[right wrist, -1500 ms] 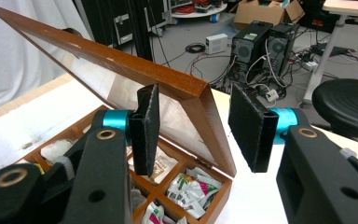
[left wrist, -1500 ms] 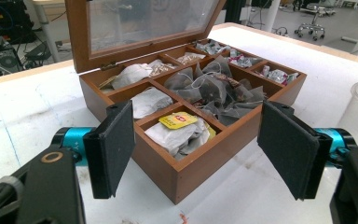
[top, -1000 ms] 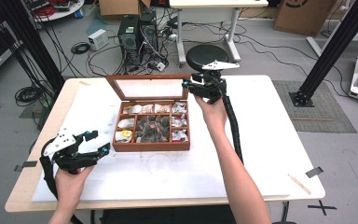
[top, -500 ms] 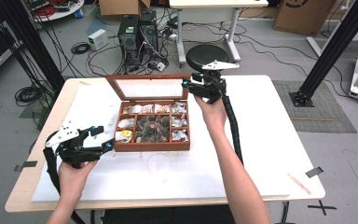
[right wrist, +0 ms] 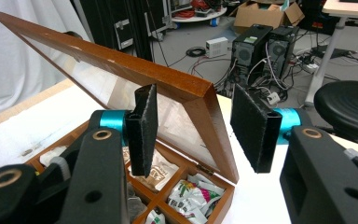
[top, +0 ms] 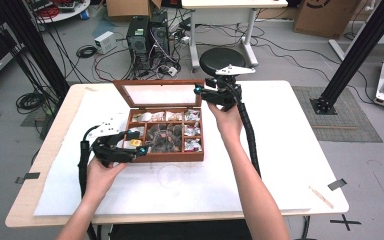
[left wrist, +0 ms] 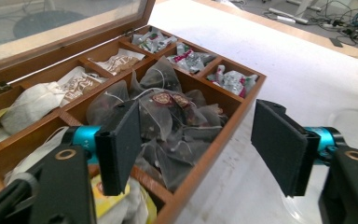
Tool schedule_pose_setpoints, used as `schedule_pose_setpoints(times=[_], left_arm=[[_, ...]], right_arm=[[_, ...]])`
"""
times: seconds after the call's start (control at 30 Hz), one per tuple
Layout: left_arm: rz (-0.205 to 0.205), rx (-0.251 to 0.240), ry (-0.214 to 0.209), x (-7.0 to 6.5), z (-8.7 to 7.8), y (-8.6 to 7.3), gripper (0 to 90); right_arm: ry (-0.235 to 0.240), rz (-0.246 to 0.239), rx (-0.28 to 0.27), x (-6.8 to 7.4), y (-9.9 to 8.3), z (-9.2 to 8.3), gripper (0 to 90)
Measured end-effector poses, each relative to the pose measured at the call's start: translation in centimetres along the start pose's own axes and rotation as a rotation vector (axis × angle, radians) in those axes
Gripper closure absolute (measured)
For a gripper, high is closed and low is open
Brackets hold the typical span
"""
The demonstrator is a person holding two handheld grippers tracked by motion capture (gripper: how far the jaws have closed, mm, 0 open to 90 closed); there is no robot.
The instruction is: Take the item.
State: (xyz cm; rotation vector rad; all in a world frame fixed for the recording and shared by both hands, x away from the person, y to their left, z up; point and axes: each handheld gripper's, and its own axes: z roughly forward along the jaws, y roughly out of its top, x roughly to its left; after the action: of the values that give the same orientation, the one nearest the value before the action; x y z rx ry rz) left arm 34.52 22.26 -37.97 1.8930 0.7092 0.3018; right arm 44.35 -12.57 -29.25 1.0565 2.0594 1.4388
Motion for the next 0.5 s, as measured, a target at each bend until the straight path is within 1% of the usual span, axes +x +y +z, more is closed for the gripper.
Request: schedule_pose_setpoints(times=[0.07, 0.13, 0.17, 0.2, 0.23, 0.27, 0.3, 0.33, 0.37, 0.4, 0.47, 0.5], left_arm=[[-0.006, 0.024, 0.004, 0.1, 0.7, 0.2, 35.0], [-0.022, 0.047, 0.003, 0.3, 1.3, 0.5, 36.2], [-0.037, 0.058, 0.013, 0.3, 1.7, 0.6, 37.2], [-0.042, 0.060, 0.017, 0.3, 1.9, 0.7, 38.2], [-0.056, 0.067, 0.018, 0.3, 2.1, 0.8, 38.6], [-0.060, 0.072, 0.020, 0.4, 2.3, 0.9, 40.9], [-0.067, 0.075, 0.030, 0.4, 2.5, 1.0, 43.2], [-0.064, 0.089, 0.040, 0.4, 2.7, 1.1, 44.9], [-0.071, 0.090, 0.051, 0.5, 2.9, 1.1, 46.5], [-0.083, 0.089, 0.055, 0.5, 3.1, 1.1, 47.7], [-0.103, 0.104, 0.073, 0.7, 3.4, 1.1, 52.0], [-0.116, 0.112, 0.081, 0.8, 3.6, 1.0, 52.4]], right_arm=[[-0.001, 0.001, -0.001, 0.0, 0.0, 0.0, 52.2], [-0.001, 0.000, -0.002, 0.0, 0.0, 0.0, 52.2], [0.000, -0.001, -0.001, 0.0, 0.0, 0.0, 52.2], [0.000, -0.003, -0.001, 0.0, 0.0, 0.0, 52.2], [0.000, -0.003, 0.000, 0.0, 0.0, 0.0, 52.2], [0.000, -0.003, -0.001, 0.0, 0.0, 0.0, 52.2], [-0.001, -0.002, -0.001, 0.0, 0.0, 0.0, 52.2], [-0.001, -0.002, -0.002, 0.0, 0.0, 0.0, 52.2], [0.000, -0.002, -0.002, 0.0, 0.0, 0.0, 52.2], [-0.001, -0.002, -0.001, 0.0, 0.0, 0.0, 52.2], [-0.002, -0.006, -0.002, 0.0, 0.0, 0.0, 52.2], [-0.001, -0.006, -0.003, 0.0, 0.0, 0.0, 52.2]])
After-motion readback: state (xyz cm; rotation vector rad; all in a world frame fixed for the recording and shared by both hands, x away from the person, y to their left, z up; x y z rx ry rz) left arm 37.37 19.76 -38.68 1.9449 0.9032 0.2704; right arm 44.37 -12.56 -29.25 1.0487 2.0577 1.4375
